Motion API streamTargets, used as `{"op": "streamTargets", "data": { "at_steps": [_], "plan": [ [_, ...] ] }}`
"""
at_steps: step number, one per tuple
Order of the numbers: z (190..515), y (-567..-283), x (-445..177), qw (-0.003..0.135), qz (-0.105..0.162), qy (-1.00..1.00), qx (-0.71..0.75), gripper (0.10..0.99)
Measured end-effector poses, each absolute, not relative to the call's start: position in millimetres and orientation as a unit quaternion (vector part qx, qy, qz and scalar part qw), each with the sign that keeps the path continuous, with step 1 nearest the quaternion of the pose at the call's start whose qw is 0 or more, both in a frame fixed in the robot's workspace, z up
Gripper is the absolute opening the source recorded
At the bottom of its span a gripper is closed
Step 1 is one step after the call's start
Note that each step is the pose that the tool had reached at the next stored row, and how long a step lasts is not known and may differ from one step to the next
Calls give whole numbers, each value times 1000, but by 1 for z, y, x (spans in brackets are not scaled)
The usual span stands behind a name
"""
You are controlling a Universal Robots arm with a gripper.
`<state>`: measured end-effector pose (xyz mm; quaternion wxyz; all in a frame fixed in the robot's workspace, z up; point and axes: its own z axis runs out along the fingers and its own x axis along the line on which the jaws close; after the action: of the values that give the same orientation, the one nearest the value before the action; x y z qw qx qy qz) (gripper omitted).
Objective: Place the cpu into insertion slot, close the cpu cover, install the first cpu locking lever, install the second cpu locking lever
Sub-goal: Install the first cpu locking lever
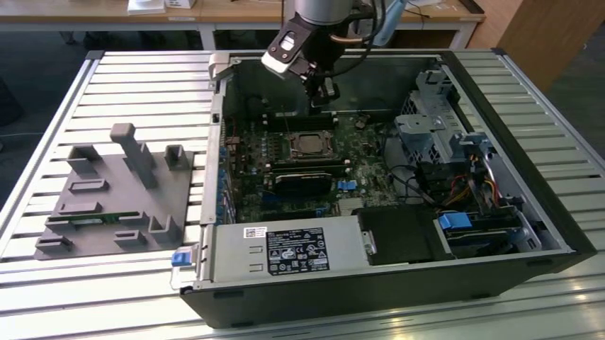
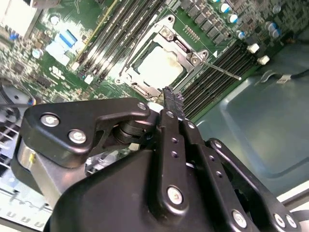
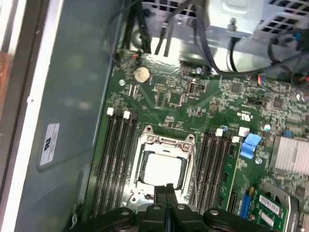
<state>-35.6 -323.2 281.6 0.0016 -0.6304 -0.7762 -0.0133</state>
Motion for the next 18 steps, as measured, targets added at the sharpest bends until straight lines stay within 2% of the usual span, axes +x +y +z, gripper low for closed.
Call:
{"op": "streamTargets", "data": {
  "at_steps": [18],
  "plan": [
    [281, -323, -36, 3, -13, -842, -539, 106]
  ]
}}
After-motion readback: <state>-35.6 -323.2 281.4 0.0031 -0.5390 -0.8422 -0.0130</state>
